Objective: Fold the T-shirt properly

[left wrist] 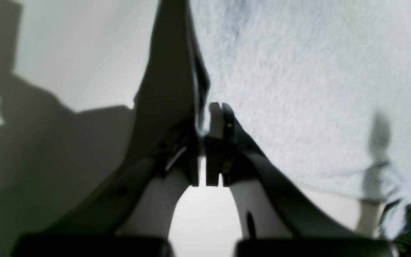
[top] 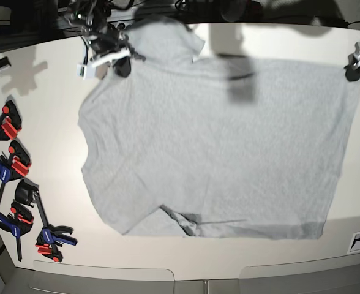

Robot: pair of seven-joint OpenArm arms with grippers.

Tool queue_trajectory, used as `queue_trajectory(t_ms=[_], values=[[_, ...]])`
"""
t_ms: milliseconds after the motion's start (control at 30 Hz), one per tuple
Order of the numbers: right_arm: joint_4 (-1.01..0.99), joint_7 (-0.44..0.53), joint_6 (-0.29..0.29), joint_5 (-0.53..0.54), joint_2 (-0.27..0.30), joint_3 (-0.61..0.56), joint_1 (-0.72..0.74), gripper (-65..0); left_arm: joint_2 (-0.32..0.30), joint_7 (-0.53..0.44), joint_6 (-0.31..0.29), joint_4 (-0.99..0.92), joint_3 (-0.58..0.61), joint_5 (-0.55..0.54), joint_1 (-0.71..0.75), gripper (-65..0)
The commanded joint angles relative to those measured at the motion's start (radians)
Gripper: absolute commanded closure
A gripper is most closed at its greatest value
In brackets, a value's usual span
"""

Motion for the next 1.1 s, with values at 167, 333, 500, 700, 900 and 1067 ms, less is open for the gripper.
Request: queue_trajectory(t_ms=[167, 333, 500, 700, 900, 1067], values=[[0.114, 0.004, 0.008, 0.01, 0.003, 0.044, -0.106, 0.0, -0.023, 0.058, -0.034, 0.01, -0.117, -0.135, 0.1, 0.0], [0.18, -0.025, 0.009, 0.038, 0.003, 0.113, -0.19, 0.0, -0.019, 0.096, -0.068, 0.01, -0.16, -0.217, 0.189, 0.0], [0.245, -0.048, 0.009, 0.092, 0.003, 0.175, -0.273, 0.0, 0.008, 0.15, -0.087, 0.01, -0.232, -0.299, 0.245, 0.0], [0.293, -0.055, 0.009, 0.097, 0.003, 0.196, -0.341, 0.0, 0.016, 0.179, -0.087, 0.011, -0.24, -0.333, 0.269, 0.0], [0.364, -0.066, 0.009, 0.097, 0.003, 0.196, -0.405, 0.0, 0.016, 0.215, -0.087, 0.019, -0.24, -0.337, 0.322, 0.0], [0.401, -0.036, 0.009, 0.096, 0.003, 0.196, -0.385, 0.0, 0.016, 0.208, -0.087, 0.048, -0.24, -0.337, 0.323, 0.0]])
